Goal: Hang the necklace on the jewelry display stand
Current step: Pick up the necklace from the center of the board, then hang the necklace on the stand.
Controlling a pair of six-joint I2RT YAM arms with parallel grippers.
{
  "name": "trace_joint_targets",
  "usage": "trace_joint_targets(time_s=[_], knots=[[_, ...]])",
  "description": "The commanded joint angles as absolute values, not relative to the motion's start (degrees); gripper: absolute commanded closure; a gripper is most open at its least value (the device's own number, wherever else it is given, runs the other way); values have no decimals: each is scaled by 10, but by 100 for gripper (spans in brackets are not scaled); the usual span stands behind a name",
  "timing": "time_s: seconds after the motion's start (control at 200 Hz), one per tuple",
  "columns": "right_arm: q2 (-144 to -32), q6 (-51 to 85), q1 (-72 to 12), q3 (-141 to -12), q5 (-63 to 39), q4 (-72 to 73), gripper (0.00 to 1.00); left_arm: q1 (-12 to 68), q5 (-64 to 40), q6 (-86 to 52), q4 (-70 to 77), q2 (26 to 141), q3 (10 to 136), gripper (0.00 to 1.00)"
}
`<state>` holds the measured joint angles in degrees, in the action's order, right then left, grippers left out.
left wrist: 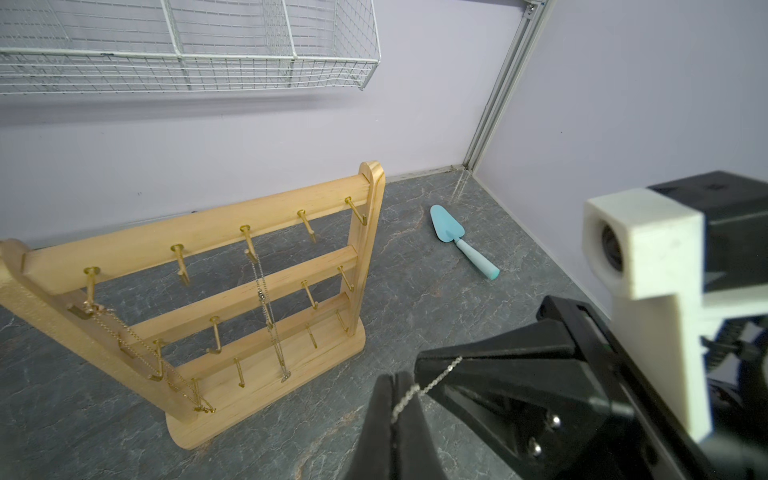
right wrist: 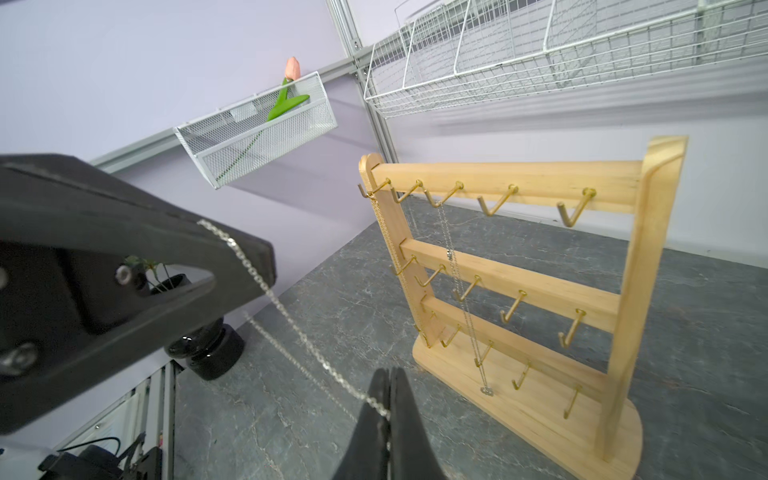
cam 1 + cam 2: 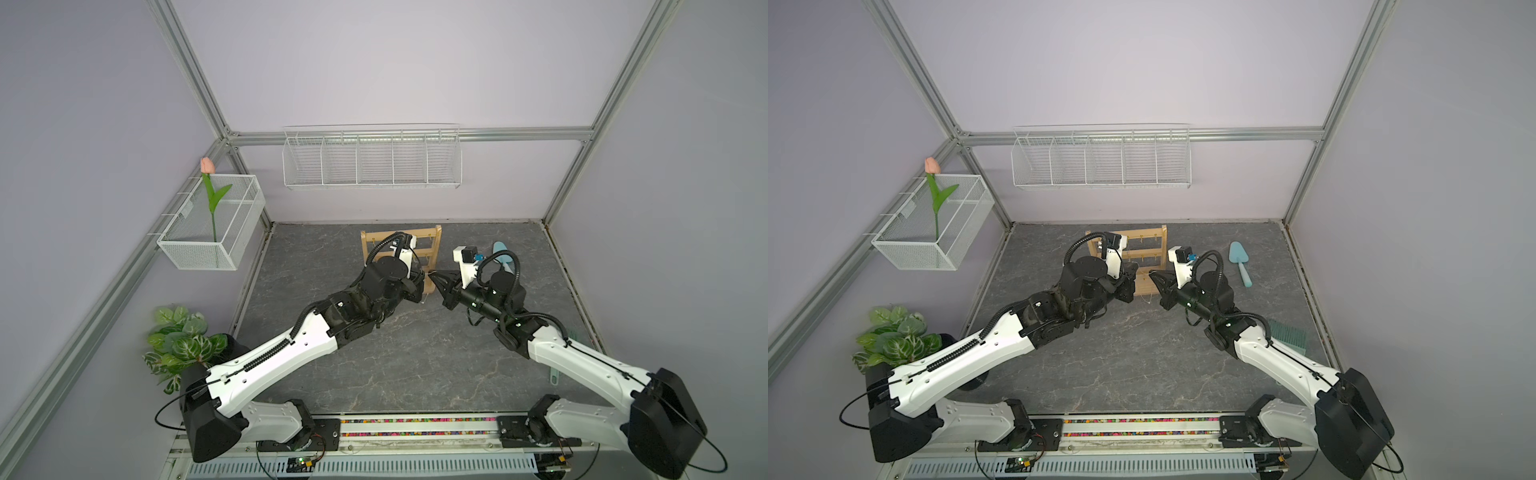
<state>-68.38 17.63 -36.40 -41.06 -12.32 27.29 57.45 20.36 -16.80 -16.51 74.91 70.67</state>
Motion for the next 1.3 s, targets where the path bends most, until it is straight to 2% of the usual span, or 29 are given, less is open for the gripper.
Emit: trace_joint_targets(time_s=[0.0, 0.22, 0.47, 0.745, 1.295], knots=[[-677, 119, -356, -445, -91, 209, 93, 577, 232, -154, -152, 779, 715, 100], [-691, 88, -337, -490, -67, 151, 93, 573, 265, -129, -154, 834, 768, 100], [-718, 105, -311, -500, -53, 183, 93, 566, 288, -83, -146, 886, 833, 100], [-755, 118, -291, -533, -55, 217, 93, 527, 255, -71, -139, 916, 869, 100], [-831, 127, -267, -593, -78, 226, 93, 501, 244, -30, -155, 982, 941, 100]])
